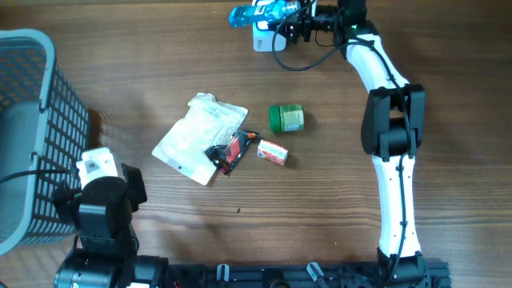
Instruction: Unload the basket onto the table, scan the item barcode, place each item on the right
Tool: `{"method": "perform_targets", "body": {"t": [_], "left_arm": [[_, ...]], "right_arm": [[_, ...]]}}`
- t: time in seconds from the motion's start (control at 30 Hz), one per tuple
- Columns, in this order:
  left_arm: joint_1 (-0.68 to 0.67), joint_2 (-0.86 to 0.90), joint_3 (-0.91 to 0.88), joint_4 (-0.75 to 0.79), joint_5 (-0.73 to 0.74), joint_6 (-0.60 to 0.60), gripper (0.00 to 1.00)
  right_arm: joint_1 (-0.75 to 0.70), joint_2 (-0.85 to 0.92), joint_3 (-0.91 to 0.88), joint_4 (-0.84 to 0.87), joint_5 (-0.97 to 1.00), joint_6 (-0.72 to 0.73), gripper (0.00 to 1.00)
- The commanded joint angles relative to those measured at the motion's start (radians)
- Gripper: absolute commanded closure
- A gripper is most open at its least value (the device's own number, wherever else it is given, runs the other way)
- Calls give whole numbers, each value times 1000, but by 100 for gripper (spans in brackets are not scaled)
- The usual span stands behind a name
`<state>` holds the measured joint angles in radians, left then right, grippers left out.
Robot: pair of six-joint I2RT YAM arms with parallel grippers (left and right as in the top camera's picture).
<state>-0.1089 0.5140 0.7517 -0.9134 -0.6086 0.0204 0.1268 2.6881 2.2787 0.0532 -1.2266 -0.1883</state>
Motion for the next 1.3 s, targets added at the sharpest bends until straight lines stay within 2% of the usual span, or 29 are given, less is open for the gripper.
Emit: {"method": "perform_targets", "body": {"t": [0.0, 0.1, 0.23, 0.4, 0.47, 0.57, 0.6, 0.73, 0.8, 0.87, 0.93, 0.97, 1.03, 1.07, 1.2, 1.23, 1.27], "left_arm": [[7, -1, 2, 3, -10, 1, 0], [7, -1, 2, 3, -10, 1, 0], [7, -1, 2, 3, -10, 1, 0], [7, -1, 2, 3, -10, 1, 0], [7, -1, 2, 3, -10, 1, 0], [7, -1, 2, 3, -10, 1, 0], [7, -1, 2, 3, -10, 1, 0], [7, -1, 2, 3, -10, 1, 0], [7, -1, 2, 3, -10, 1, 0], [7, -1, 2, 3, -10, 1, 0], [7, -1, 2, 3, -10, 1, 0], [7, -1, 2, 3, -10, 1, 0], [7, -1, 2, 3, -10, 1, 0], [7, -1, 2, 3, -10, 1, 0], [7, -1, 2, 3, -10, 1, 0], [7, -1, 2, 3, -10, 1, 0], [7, -1, 2, 3, -10, 1, 0]], "right_arm": [[-9, 5, 17, 16, -91, 13, 30], [-9, 5, 17, 83, -164, 136, 28], [-9, 4, 18, 352, -274, 466, 23], [-8, 4, 18, 1022, -363, 1151, 26], [-5, 4, 18, 1165, -396, 1357, 26], [28, 4, 18, 1161, -396, 1506, 11], [50, 4, 18, 1161, -396, 1543, 0], [126, 4, 18, 1092, -396, 1546, 0], [159, 4, 18, 973, -389, 1567, 0], [161, 2, 21, 831, -315, 1757, 0], [152, 2, 21, 767, -250, 1920, 0], [142, 2, 21, 752, -207, 2100, 0], [134, -4, 27, 904, -124, 2259, 0], [134, -15, 40, 935, -87, 2259, 0], [140, -173, 65, 793, -31, 2234, 0], [140, -222, 65, 716, -12, 2176, 0], [143, -289, 65, 569, 22, 2071, 0]]}}
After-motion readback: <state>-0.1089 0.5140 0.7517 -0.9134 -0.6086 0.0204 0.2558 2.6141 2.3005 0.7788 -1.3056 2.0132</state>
